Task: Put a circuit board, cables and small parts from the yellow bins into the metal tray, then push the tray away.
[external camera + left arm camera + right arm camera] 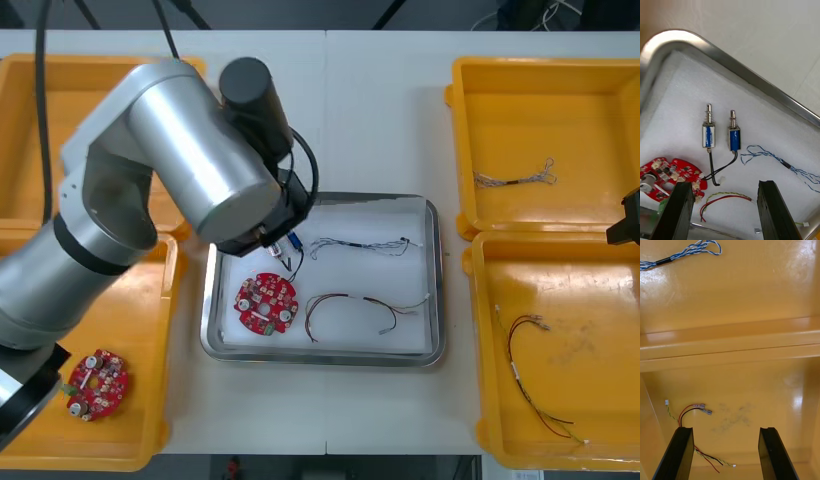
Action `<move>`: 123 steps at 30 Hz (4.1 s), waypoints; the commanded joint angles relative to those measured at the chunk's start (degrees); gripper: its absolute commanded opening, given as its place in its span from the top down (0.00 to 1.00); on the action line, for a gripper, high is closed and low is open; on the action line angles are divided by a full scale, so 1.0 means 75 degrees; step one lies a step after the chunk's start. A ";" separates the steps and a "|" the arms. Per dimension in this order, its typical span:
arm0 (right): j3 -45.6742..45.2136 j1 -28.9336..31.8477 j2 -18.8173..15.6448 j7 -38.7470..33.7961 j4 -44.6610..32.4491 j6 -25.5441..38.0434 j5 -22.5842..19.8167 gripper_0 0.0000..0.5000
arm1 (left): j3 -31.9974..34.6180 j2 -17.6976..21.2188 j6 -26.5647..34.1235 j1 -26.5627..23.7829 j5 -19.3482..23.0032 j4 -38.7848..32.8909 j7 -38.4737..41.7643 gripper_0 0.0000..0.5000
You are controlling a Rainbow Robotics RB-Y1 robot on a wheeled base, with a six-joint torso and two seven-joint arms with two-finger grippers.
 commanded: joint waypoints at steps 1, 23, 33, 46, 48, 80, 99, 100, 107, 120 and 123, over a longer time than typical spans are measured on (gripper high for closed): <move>-0.0231 0.0071 -0.0218 0.0094 -0.0064 0.0015 -0.0045 0.00 | 0.0507 0.0996 0.0210 -0.0542 0.0778 -0.0486 0.0152 0.00; 0.0062 0.0293 0.0005 0.0117 0.0007 0.0038 -0.0080 0.00 | 0.2898 0.4453 0.0397 0.0383 0.4223 -0.0580 -0.3774 0.00; 0.0496 0.0024 0.0017 0.0270 -0.0333 0.0132 -0.0303 0.00 | 0.4082 0.5109 0.0257 0.1860 0.4610 -0.0755 -0.5122 0.00; 0.2113 -0.1207 0.0017 0.0445 -0.1353 0.0214 -0.0584 0.00 | 0.5476 0.5449 -0.0692 0.4133 0.4329 -0.1388 -0.5415 0.00; 0.2277 -0.1359 0.0017 0.0481 -0.1482 0.0202 -0.0736 0.00 | 0.5523 0.5519 -0.0833 0.4344 0.4341 -0.1423 -0.5462 0.00; 0.6449 -0.4066 0.2395 0.3879 -0.2255 0.0156 0.0412 0.00 | 0.5605 0.5812 -0.1888 0.5341 0.4516 -0.1353 -0.6680 0.00; 0.9074 -0.4406 0.3673 0.3938 -0.1001 -0.1075 0.2744 0.00 | 0.5593 0.5836 -0.1888 0.5352 0.4563 -0.1247 -0.7266 0.00; 0.9168 -0.4406 0.3731 0.3926 -0.0954 -0.1075 0.2838 0.00 | 0.5593 0.5836 -0.1888 0.5352 0.4563 -0.1247 -0.7266 0.00; 0.9531 -0.4394 0.4165 0.3856 -0.0497 -0.1087 0.3072 0.00 | 0.5593 0.5836 -0.1888 0.5352 0.4563 -0.1247 -0.7266 0.00; 0.9812 -0.3914 0.4493 0.3656 -0.0298 -0.1122 0.3541 0.00 | 0.5593 0.5836 -0.1888 0.5352 0.4563 -0.1247 -0.7266 0.00; 0.9964 -0.3855 0.4505 0.3609 -0.0298 -0.1204 0.3776 0.00 | 0.5593 0.5836 -0.1888 0.5352 0.4563 -0.1247 -0.7266 0.00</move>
